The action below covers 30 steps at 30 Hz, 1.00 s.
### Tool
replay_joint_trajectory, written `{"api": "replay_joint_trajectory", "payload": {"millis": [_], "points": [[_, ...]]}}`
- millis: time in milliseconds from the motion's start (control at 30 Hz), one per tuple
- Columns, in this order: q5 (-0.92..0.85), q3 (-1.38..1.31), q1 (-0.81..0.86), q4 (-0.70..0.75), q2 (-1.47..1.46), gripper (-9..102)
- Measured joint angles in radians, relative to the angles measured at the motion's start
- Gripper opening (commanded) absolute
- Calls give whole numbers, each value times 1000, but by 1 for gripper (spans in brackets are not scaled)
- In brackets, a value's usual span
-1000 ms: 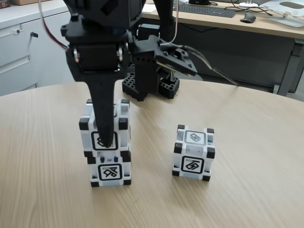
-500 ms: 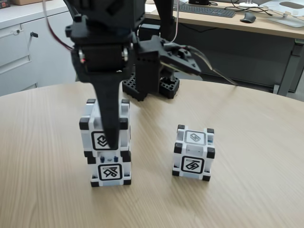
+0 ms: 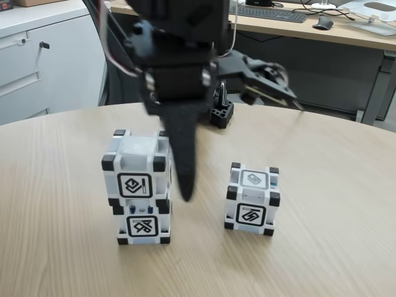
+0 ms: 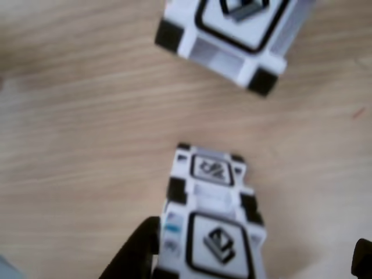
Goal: Stack cubes from left to right.
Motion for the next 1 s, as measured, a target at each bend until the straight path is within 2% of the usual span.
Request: {"api": "replay_joint_trajectory", "payload": {"millis": [267, 600, 1000], "points": [[8, 0, -144, 0, -49, 36], [133, 0, -265, 0, -49, 36], [385, 0, -268, 0, -49, 34]]}}
